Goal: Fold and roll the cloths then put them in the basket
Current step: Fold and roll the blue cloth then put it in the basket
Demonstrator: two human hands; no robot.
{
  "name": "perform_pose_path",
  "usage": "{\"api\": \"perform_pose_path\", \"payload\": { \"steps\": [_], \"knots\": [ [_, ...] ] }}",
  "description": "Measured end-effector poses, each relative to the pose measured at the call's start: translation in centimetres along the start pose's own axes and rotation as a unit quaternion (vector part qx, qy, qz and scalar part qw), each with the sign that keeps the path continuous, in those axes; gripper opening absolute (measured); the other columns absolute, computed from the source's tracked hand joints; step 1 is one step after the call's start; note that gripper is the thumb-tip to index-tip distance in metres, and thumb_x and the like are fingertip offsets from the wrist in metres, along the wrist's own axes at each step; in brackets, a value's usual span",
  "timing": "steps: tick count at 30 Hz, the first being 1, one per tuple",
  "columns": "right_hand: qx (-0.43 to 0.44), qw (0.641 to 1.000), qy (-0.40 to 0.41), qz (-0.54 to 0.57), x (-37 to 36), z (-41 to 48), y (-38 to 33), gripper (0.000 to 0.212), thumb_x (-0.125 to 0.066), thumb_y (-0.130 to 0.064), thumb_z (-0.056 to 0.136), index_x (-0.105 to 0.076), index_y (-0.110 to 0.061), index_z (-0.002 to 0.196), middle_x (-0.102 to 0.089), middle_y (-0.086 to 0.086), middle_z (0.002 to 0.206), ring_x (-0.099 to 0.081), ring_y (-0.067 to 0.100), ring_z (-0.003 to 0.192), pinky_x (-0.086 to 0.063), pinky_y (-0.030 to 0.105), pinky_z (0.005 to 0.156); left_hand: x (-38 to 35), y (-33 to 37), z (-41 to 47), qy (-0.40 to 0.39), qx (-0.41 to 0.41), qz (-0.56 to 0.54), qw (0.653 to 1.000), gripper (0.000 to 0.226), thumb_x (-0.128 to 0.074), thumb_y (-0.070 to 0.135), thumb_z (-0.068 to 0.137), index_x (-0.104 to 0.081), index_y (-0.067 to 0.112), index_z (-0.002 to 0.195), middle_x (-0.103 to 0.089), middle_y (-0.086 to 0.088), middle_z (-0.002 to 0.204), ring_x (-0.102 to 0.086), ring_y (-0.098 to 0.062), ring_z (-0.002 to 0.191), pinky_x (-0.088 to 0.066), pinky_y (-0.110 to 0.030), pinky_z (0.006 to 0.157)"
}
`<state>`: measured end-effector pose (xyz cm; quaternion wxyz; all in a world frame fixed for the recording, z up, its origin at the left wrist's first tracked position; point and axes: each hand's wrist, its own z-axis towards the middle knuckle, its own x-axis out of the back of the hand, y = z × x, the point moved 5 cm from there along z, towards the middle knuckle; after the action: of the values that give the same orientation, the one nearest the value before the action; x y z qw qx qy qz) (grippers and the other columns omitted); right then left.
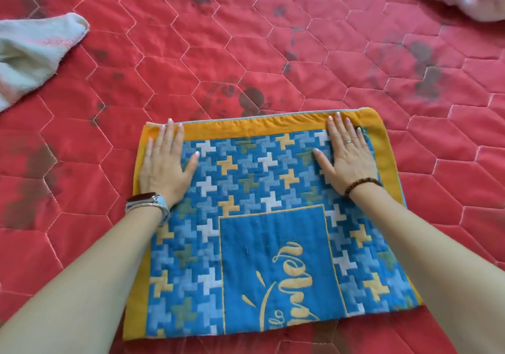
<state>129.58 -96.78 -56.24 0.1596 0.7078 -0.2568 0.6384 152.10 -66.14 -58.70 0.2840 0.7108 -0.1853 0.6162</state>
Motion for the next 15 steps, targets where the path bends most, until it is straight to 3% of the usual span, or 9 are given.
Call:
{"api": "perform_pose_path", "payload": {
  "steps": [5,8,12,15],
  "knots": [
    [-0.058,0.998,0.015,-0.013,0.4,-0.2,0.4,0.088,-0.009,-0.067,0.090,-0.003,-0.010,0.157,0.003,0.006,0.165,0.005,0.021,0.152,0.004,0.038,0.123,0.8,-1.0,-0.7,-0.008,0.020,-0.007,1.000,0.081,-0.010,0.063,0.094,-0.006,0.015,0.159,0.000,-0.005,0.166,0.000,-0.017,0.153,0.001,-0.040,0.124],
    [0.017,1.000,0.025,0.006,1.0,-2.2,-3.4,0.078,-0.019,-0.058,0.095,-0.009,-0.012,0.157,-0.003,0.005,0.165,0.001,0.021,0.152,0.000,0.041,0.124,1.4,1.4,-3.2,-0.009,0.019,-0.020,1.000,0.082,-0.017,0.063,0.094,-0.005,0.013,0.158,0.001,-0.005,0.166,0.002,-0.017,0.153,0.003,-0.041,0.124],
    [0.134,0.990,0.001,0.047,-0.6,-7.9,-11.6,0.065,-0.029,-0.046,0.098,-0.021,-0.017,0.156,-0.015,0.001,0.163,-0.010,0.020,0.152,-0.006,0.042,0.123,1.1,8.3,-8.9,-0.020,-0.078,-0.072,0.994,0.076,-0.032,0.050,0.097,-0.010,0.011,0.158,-0.005,-0.004,0.166,-0.001,-0.015,0.153,-0.003,-0.041,0.125],
    [0.152,0.987,-0.013,0.041,-2.7,-11.7,-15.0,0.060,-0.031,-0.041,0.100,-0.023,-0.019,0.155,-0.020,-0.001,0.162,-0.015,0.019,0.151,-0.011,0.042,0.121,-0.3,11.7,-12.6,-0.027,-0.102,-0.077,0.991,0.070,-0.035,0.038,0.096,-0.015,0.011,0.157,-0.010,-0.004,0.166,-0.006,-0.016,0.153,-0.012,-0.044,0.123]
  ]
}}
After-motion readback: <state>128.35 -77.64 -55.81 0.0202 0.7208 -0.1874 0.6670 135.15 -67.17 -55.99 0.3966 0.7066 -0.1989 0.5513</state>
